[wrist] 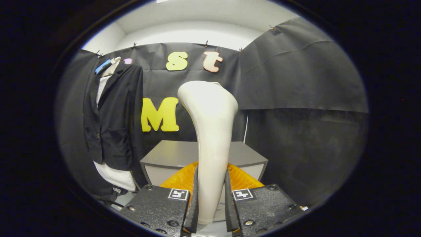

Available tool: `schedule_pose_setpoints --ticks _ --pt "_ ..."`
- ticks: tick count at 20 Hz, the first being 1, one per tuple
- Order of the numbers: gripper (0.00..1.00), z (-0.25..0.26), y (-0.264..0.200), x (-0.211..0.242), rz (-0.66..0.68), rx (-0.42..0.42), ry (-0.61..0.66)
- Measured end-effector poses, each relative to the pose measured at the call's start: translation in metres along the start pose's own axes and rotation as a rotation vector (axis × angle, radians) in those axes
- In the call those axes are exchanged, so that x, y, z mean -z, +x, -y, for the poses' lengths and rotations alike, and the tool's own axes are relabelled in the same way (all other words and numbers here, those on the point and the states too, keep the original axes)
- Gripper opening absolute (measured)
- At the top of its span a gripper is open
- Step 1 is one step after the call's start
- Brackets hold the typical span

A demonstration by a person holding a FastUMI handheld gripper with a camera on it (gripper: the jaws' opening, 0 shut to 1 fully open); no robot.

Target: Iron the clothes twice with a garment steamer, once on the left side and once on the right side.

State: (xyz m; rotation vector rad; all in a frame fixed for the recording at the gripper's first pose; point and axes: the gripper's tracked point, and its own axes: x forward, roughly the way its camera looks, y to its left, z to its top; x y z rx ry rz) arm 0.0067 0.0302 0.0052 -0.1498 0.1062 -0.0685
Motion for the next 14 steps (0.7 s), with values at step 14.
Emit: schedule_pose_setpoints --ticks 14 --pt "0.35 -0.017 -0.003 0.005 -0.016 -0.064 -0.031"
